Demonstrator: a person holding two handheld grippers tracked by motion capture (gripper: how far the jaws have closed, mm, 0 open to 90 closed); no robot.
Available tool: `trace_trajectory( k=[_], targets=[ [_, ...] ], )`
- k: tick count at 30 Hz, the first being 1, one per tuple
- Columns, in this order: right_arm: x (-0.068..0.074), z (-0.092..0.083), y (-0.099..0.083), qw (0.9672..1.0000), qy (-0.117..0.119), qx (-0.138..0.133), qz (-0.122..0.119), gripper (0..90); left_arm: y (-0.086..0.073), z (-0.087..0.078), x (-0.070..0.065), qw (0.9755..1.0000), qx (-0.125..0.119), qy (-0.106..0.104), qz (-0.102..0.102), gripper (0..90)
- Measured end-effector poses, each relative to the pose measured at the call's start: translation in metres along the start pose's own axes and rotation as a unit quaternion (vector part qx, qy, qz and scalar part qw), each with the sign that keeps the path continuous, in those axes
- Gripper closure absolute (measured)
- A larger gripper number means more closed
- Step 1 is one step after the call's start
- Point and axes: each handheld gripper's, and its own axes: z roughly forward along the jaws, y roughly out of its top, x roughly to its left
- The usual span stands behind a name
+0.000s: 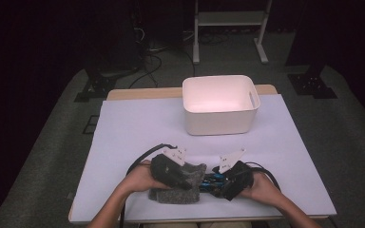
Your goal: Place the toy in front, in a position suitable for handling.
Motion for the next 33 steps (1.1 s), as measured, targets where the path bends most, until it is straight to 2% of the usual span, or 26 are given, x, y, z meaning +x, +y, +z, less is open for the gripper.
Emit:
trace_trajectory(
  k=[3,5,6,9,14,18,21,23,25,28,33],
  targets=[
    [0.004,0.002,0.000,0.9999,-0.006,0.005,-0.010,16.6,0.002,0.003,0.001,1.0000,0.002,0.001,0.001,78.4],
    [0.003,0.002,0.001,0.9999,0.016,0.000,-0.003,20.0,0.002,0.006,0.003,1.0000,0.006,0.001,-0.003,78.3],
    [0.003,0.005,0.001,0.9995,0.030,0.010,0.002,21.4,0.002,0.007,0.003,0.9999,0.010,0.001,-0.003,78.4],
    [0.002,0.009,-0.001,0.9993,0.033,0.016,0.010,21.2,0.003,0.010,0.004,0.9999,0.016,0.003,-0.002,78.3],
    [0.004,0.011,-0.002,0.9993,0.027,0.025,-0.006,19.2,0.005,0.014,0.005,0.9998,0.018,0.011,0.002,78.4],
    [0.006,0.013,-0.002,0.9995,0.022,0.018,-0.016,22.2,0.009,0.022,0.006,0.9996,0.020,0.019,0.010,78.4],
    [0.006,0.013,-0.003,0.9995,0.023,0.013,-0.018,22.9,0.011,0.031,0.006,0.9991,0.034,0.019,0.015,78.4],
    [0.005,0.012,-0.004,0.9994,0.025,0.012,-0.021,23.0,0.011,0.030,0.006,0.9990,0.034,0.021,0.019,78.5],
    [0.005,0.012,-0.005,0.9994,0.025,0.010,-0.020,23.0,0.009,0.028,0.005,0.9987,0.041,0.023,0.018,78.5],
    [0.005,0.012,-0.005,0.9994,0.025,0.008,-0.023,23.1,0.000,0.022,0.004,0.9973,0.060,0.039,0.019,78.4],
    [0.005,0.012,-0.006,0.9994,0.025,0.009,-0.023,23.1,-0.019,0.009,0.008,0.9960,0.068,0.058,-0.003,78.4]
  ],
)
